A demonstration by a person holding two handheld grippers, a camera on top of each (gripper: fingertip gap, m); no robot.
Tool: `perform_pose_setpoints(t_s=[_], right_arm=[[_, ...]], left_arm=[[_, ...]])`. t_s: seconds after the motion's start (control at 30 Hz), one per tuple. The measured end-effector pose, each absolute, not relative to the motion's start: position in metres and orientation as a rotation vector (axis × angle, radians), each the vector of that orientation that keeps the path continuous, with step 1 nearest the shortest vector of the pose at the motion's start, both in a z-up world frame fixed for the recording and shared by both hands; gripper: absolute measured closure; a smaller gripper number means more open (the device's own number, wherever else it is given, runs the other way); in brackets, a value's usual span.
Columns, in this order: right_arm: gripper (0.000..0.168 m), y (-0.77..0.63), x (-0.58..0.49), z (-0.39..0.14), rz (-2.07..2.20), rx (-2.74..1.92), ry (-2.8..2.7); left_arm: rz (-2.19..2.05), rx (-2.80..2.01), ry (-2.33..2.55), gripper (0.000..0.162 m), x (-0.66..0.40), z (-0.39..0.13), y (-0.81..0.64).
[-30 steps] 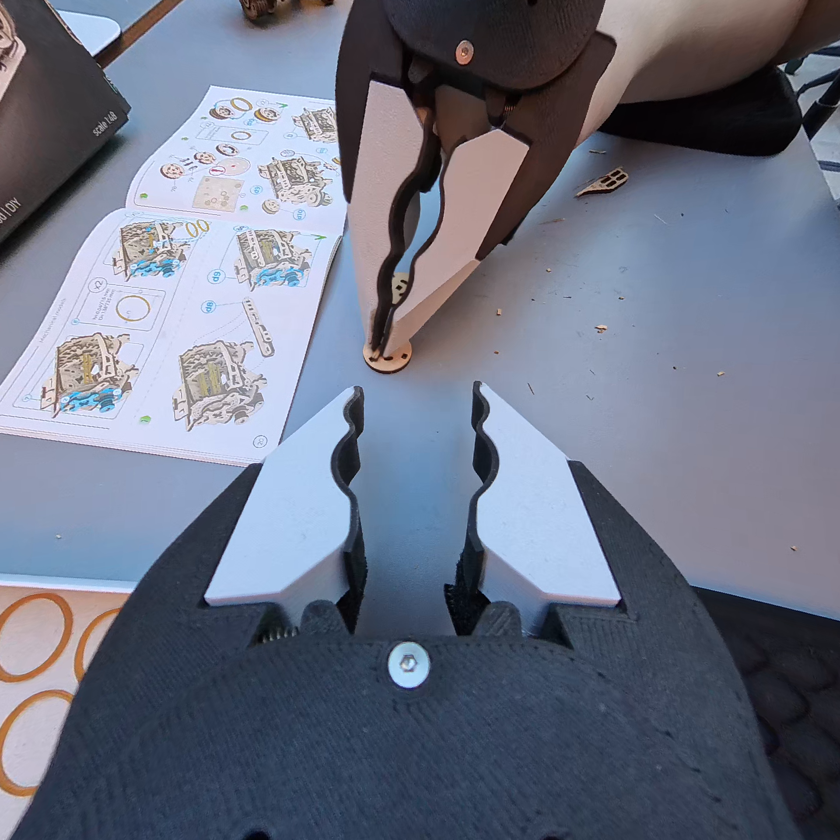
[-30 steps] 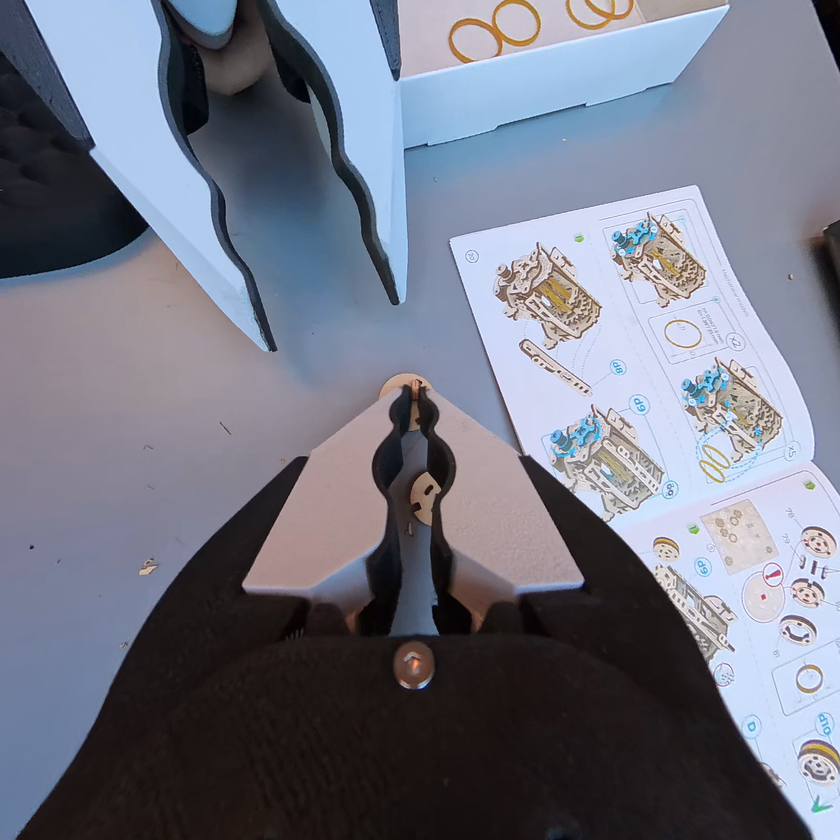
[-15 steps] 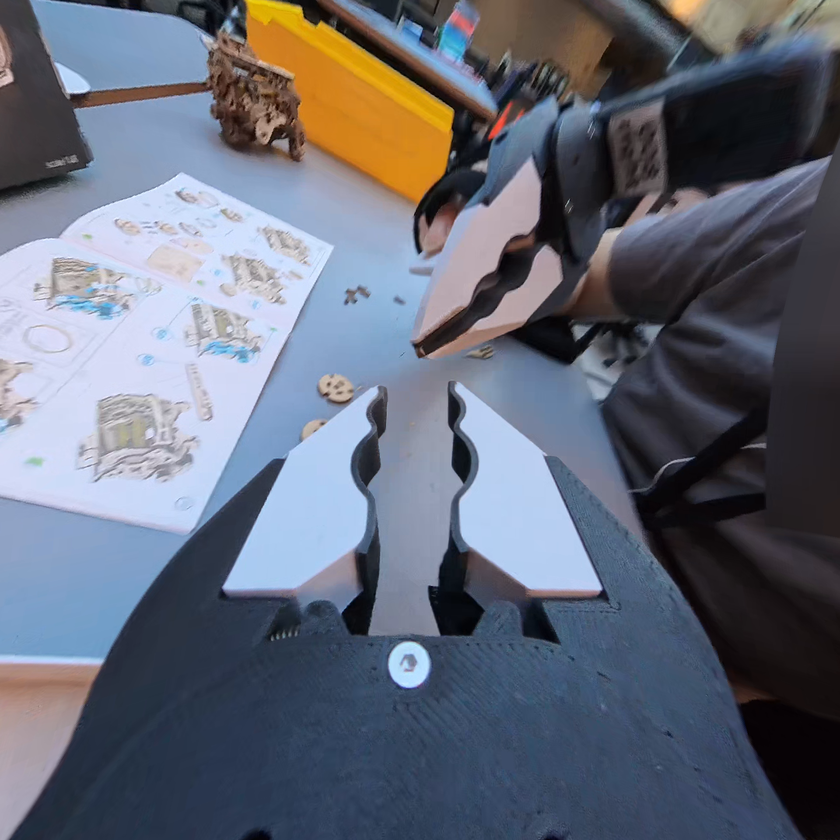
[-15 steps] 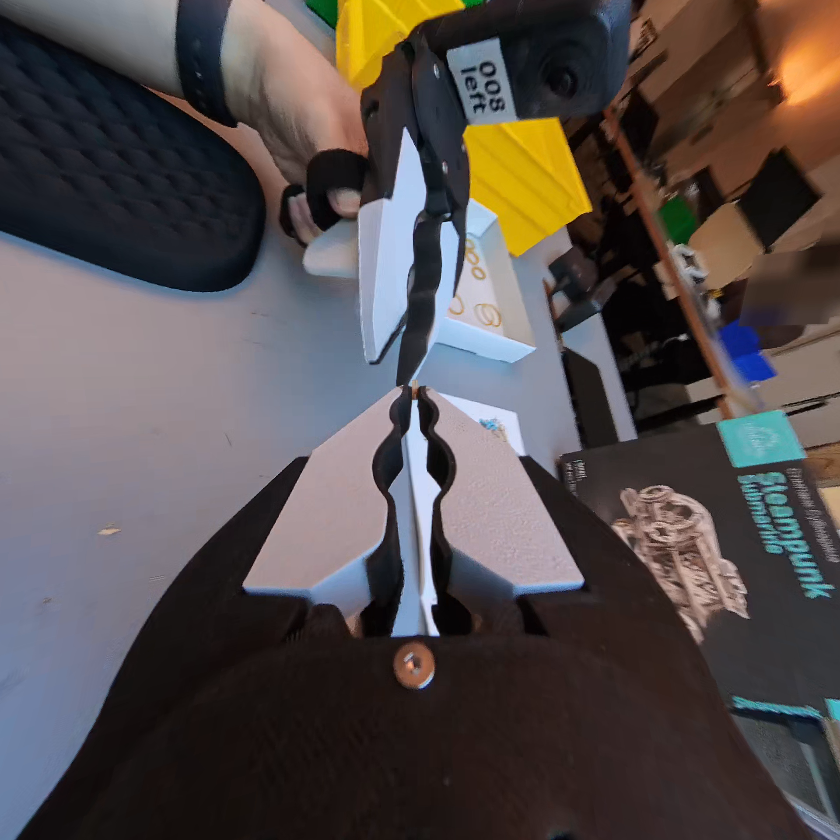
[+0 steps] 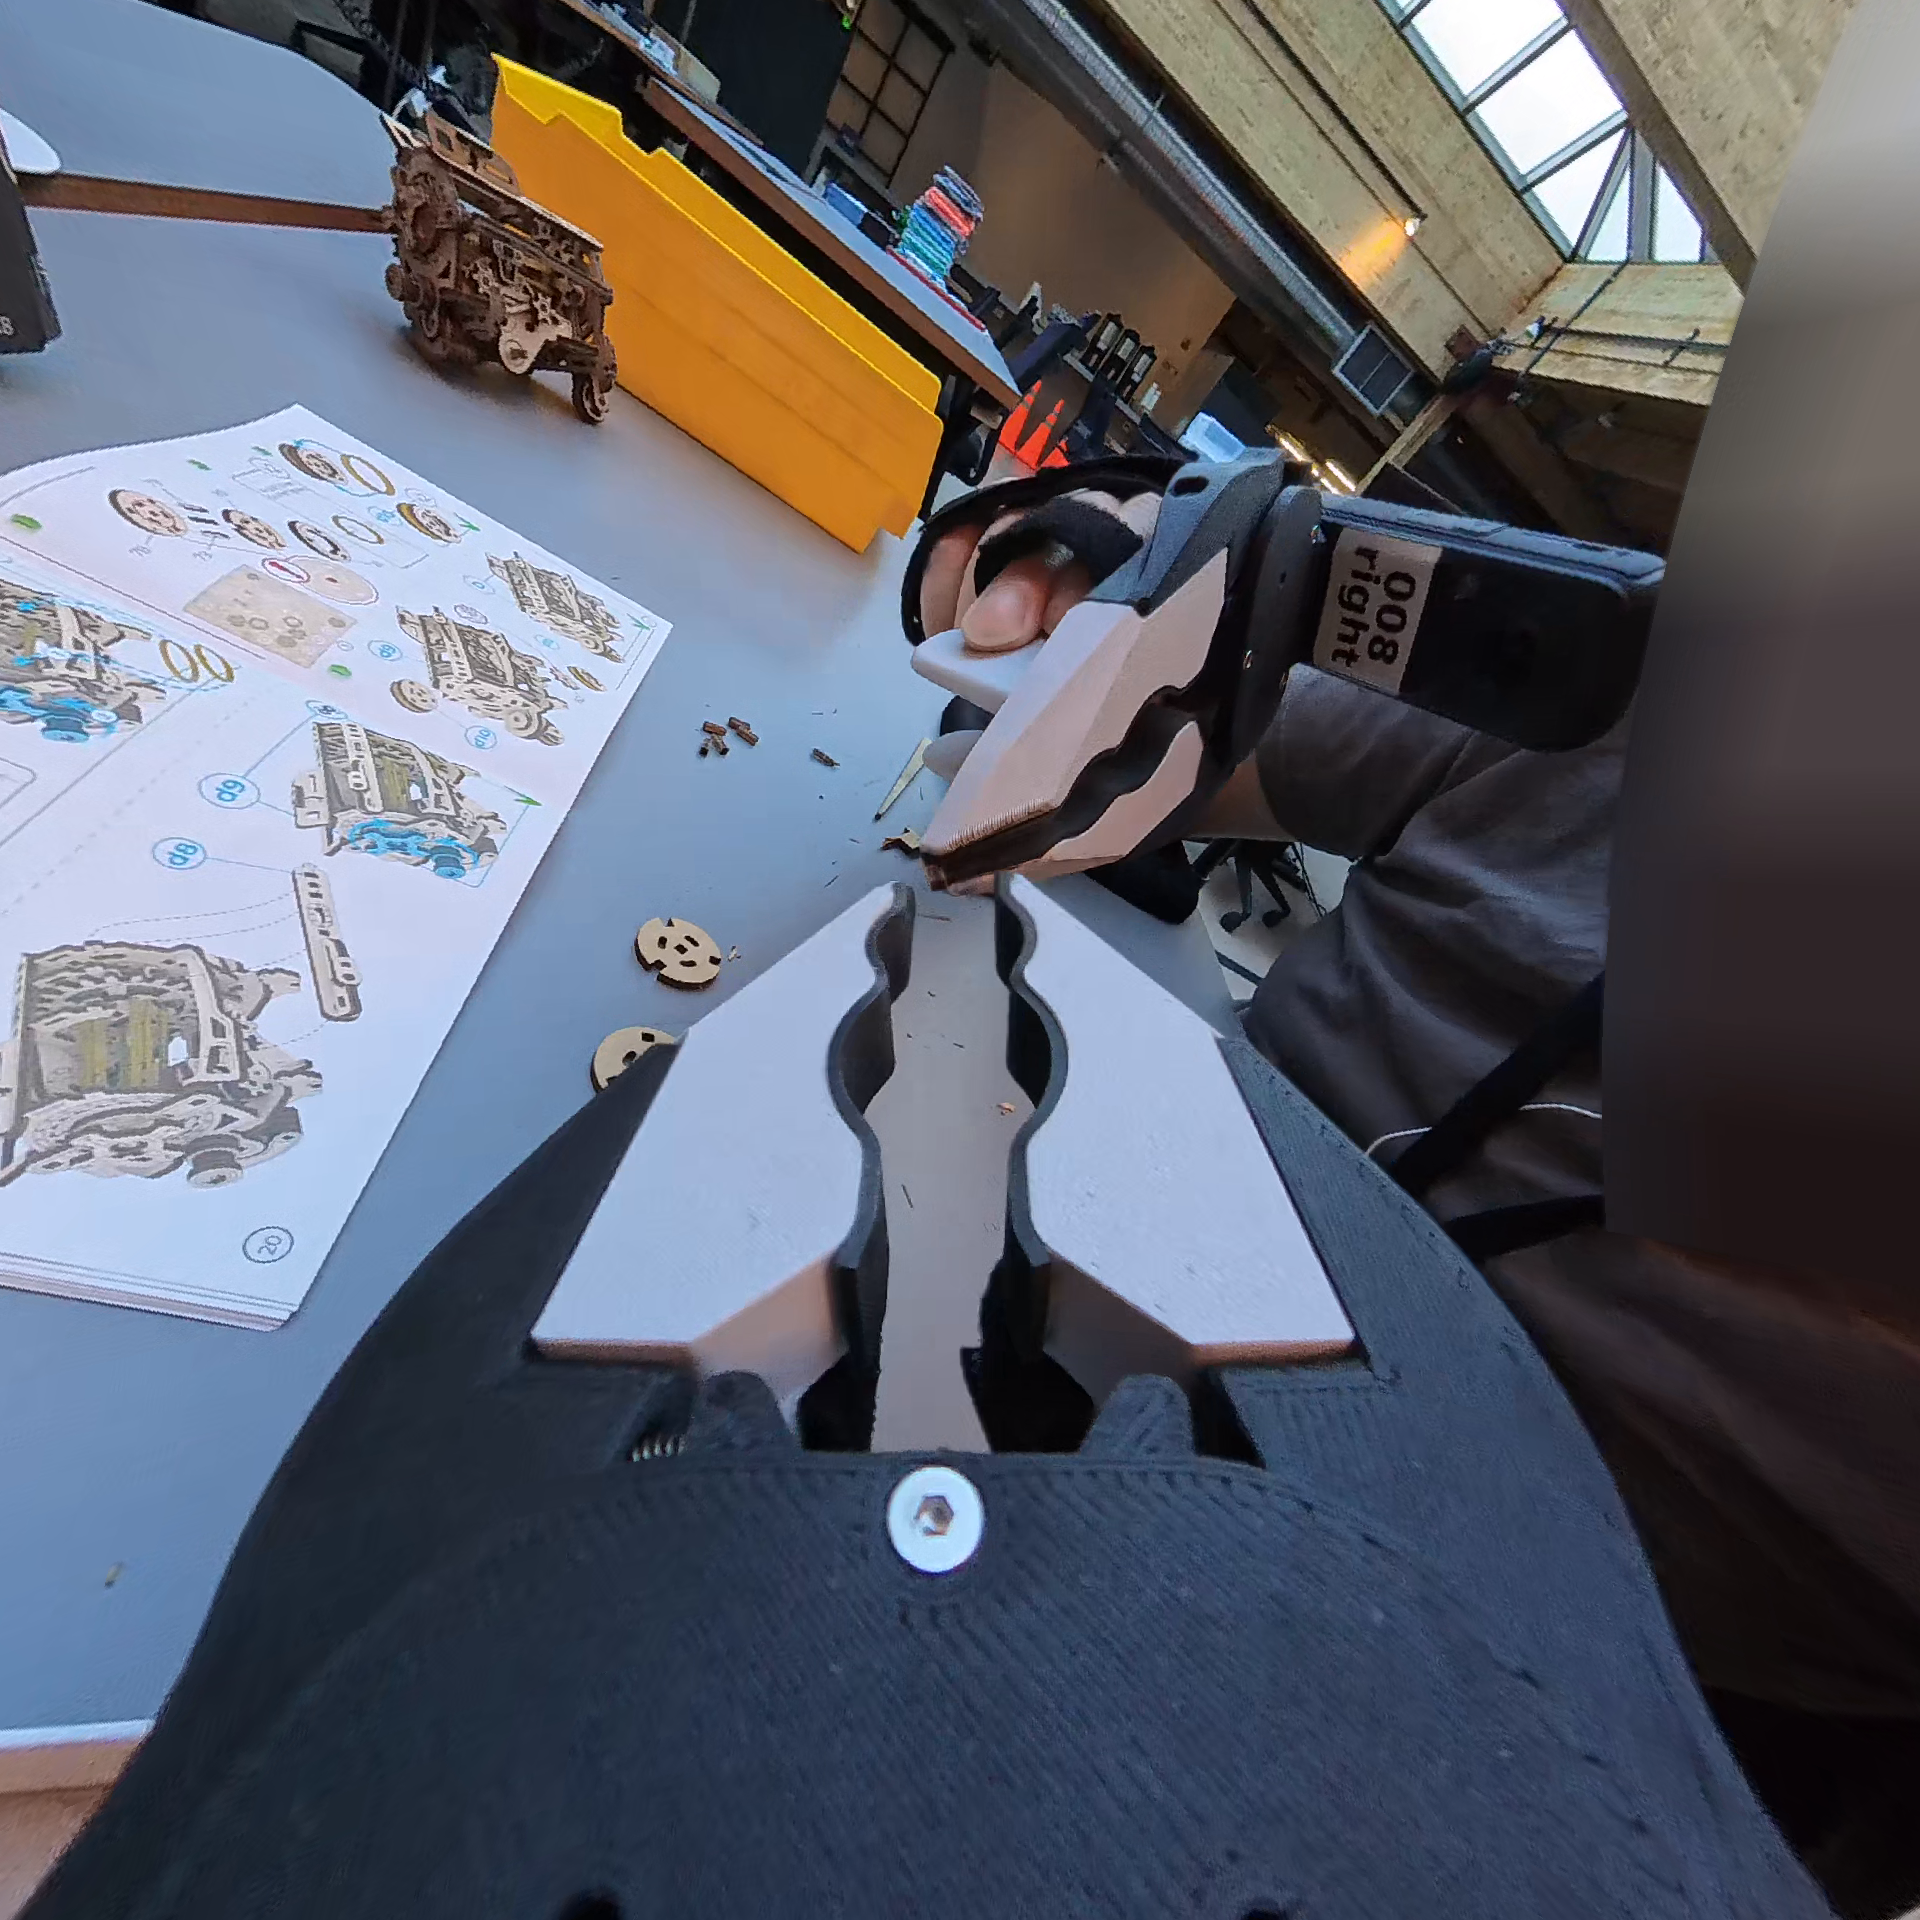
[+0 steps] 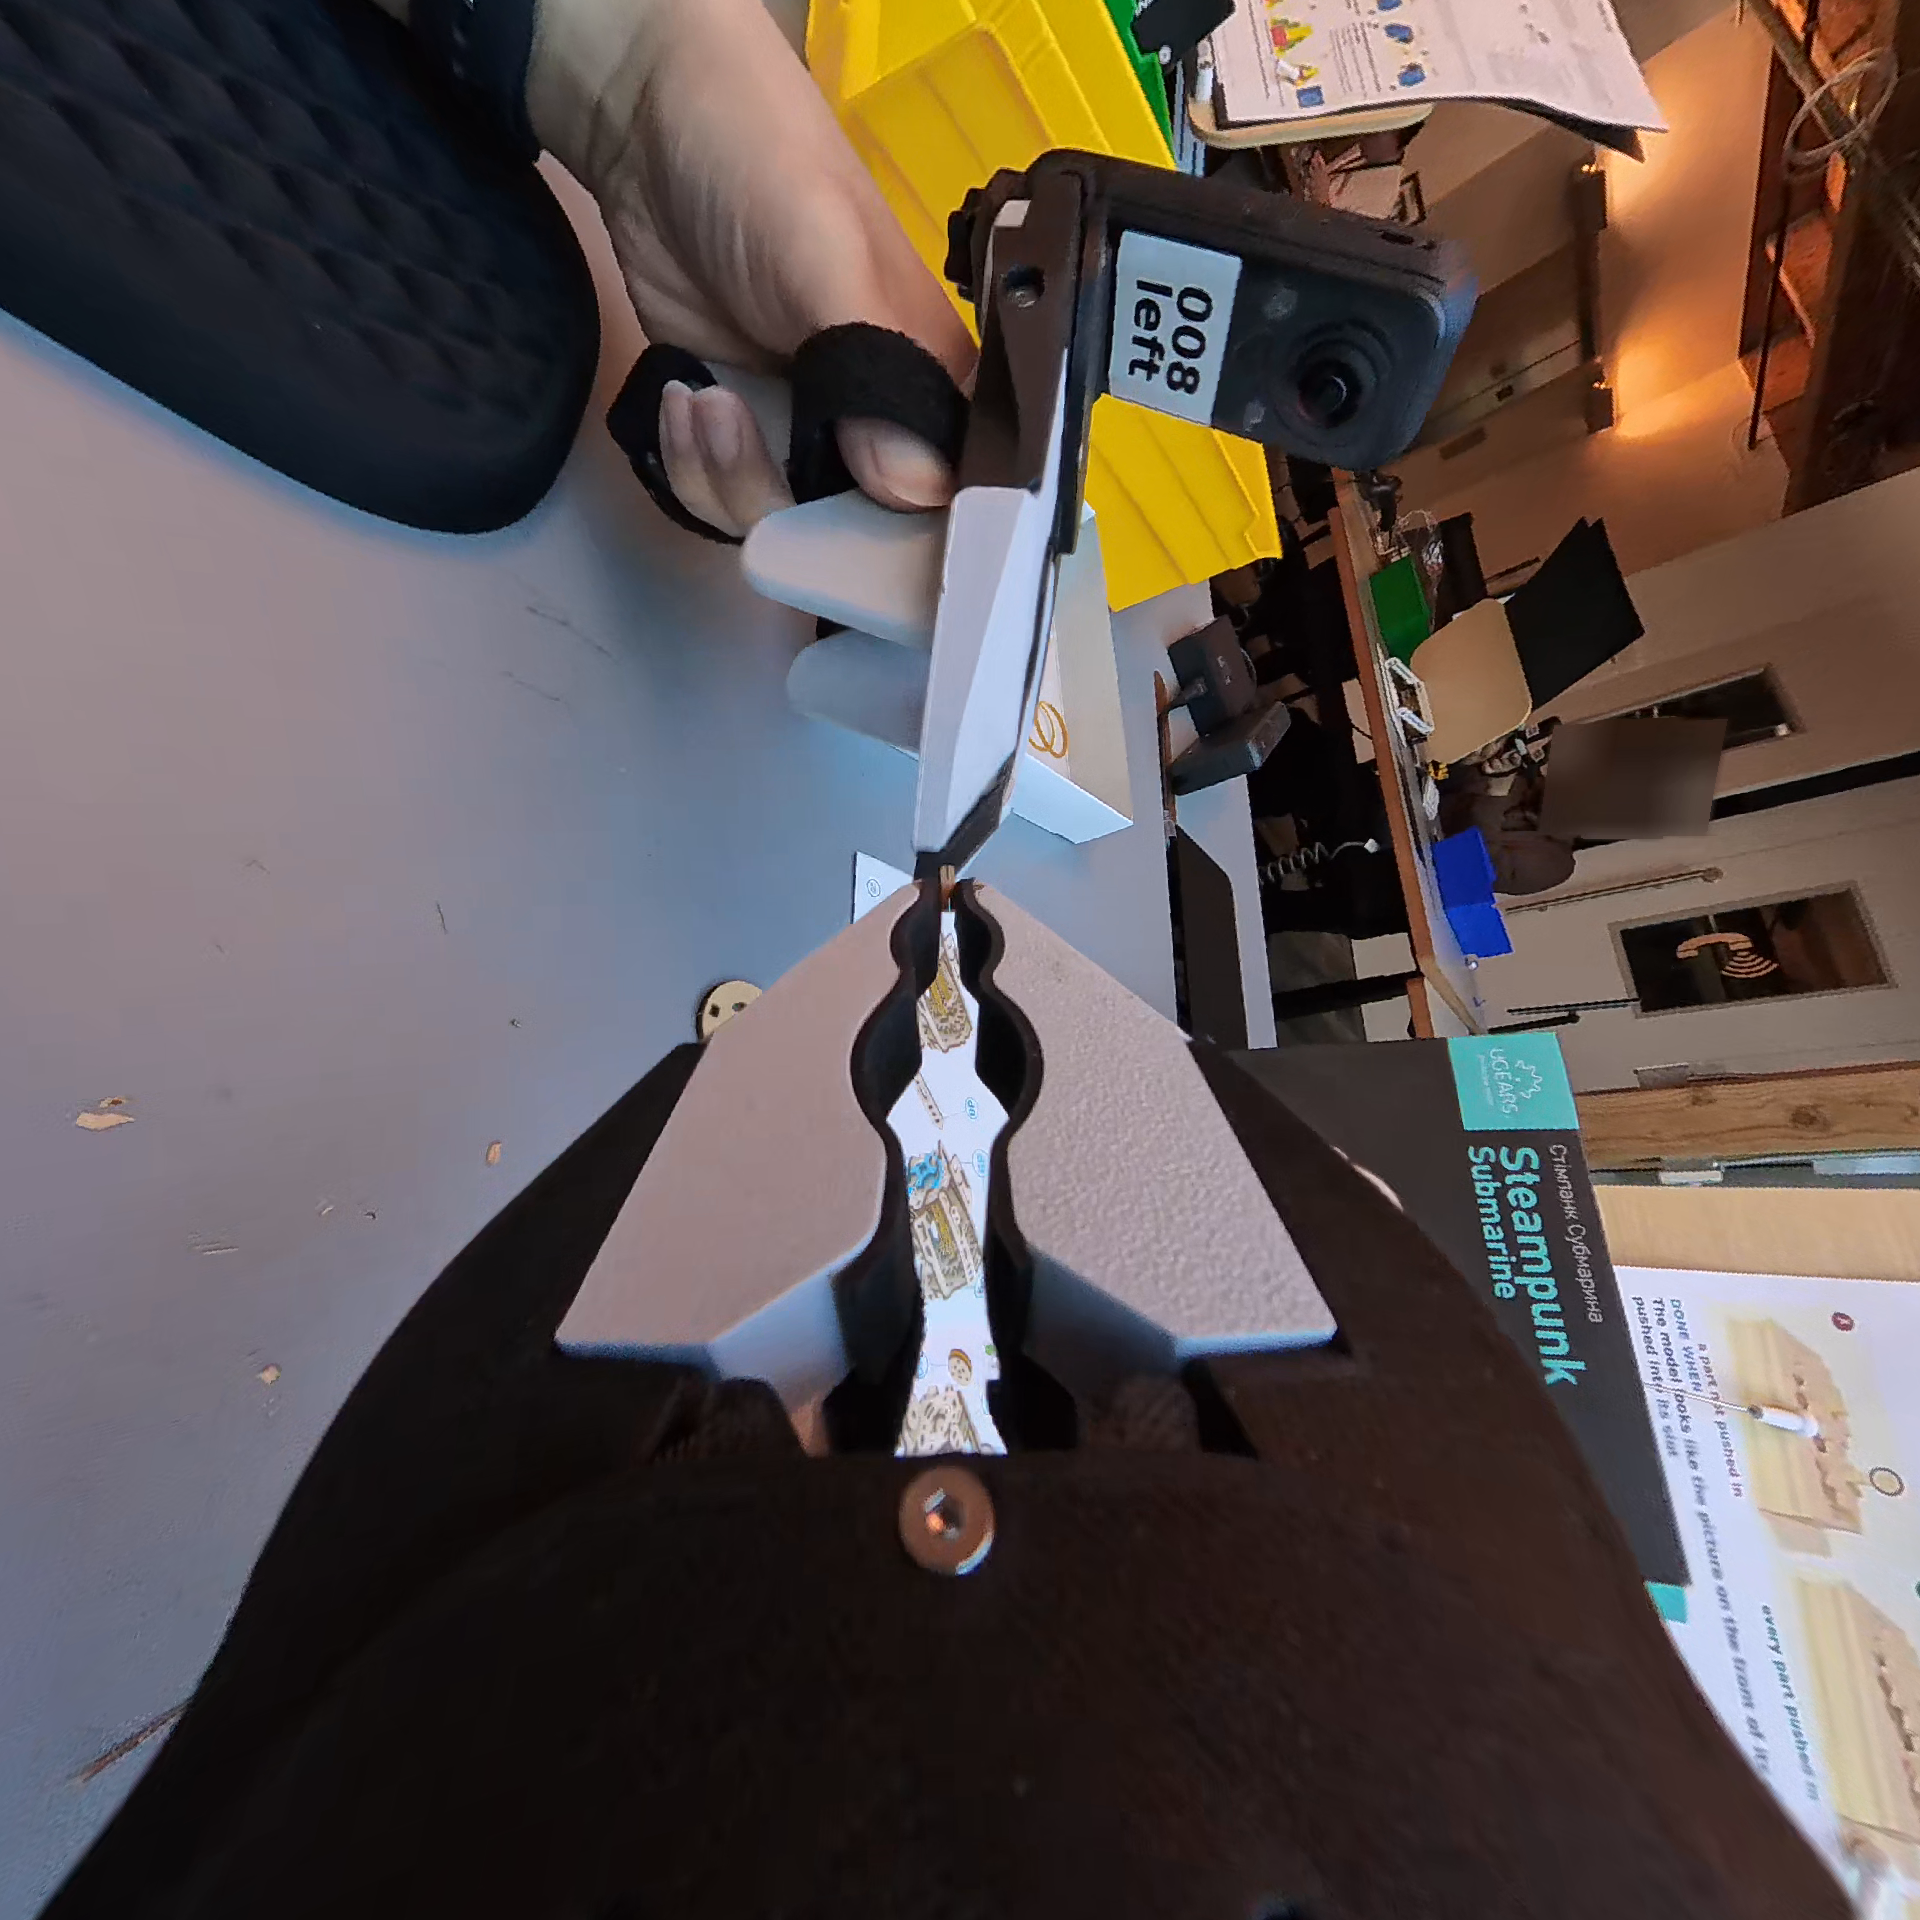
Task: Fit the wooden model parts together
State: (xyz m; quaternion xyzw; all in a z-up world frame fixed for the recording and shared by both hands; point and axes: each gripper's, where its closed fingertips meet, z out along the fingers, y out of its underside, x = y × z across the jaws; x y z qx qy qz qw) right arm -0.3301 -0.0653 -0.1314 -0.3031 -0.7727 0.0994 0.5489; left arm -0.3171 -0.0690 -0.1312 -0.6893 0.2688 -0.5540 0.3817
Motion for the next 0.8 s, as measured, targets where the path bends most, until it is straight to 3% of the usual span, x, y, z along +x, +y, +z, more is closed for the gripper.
perform_pose_setpoints(t_s=[0.13,0.33,0.8], right_arm=[[0.166,-0.068,-0.331,-0.132,0.211,-0.696,-1.833],[0.166,-0.068,-0.331,-0.131,0.201,-0.699,-1.83],[0.163,-0.07,-0.33,-0.121,0.299,-0.646,-1.767]], left_arm=[[-1.377,-1.725,0.69,0.158,-0.32,-0.127,-0.067],[-1.369,-1.75,0.715,0.153,-0.317,-0.132,-0.069],[-1.327,-1.702,0.737,0.161,-0.32,-0.123,-0.07]])
